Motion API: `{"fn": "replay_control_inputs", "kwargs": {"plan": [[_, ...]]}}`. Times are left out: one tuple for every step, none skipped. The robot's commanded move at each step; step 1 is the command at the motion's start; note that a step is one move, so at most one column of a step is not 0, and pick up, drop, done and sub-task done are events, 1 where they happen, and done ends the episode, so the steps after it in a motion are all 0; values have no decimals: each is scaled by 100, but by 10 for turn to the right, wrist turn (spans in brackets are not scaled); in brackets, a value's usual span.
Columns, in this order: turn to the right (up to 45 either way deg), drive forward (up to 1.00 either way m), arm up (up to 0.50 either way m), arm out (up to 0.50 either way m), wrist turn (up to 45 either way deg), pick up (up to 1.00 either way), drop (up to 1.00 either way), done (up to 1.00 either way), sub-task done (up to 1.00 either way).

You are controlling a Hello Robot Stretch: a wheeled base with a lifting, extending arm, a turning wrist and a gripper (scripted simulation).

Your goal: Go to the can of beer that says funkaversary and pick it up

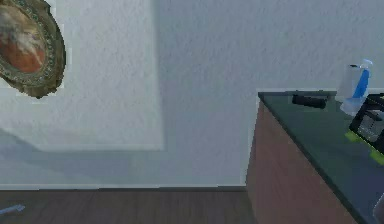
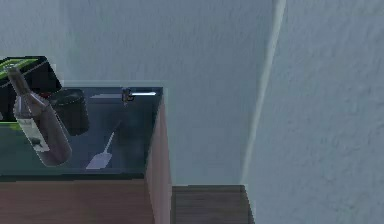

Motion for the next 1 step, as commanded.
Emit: {"fn": "replay_control_inputs", "kwargs": {"plan": [[-150,0,0,0,0,0,0,0,0]]}}
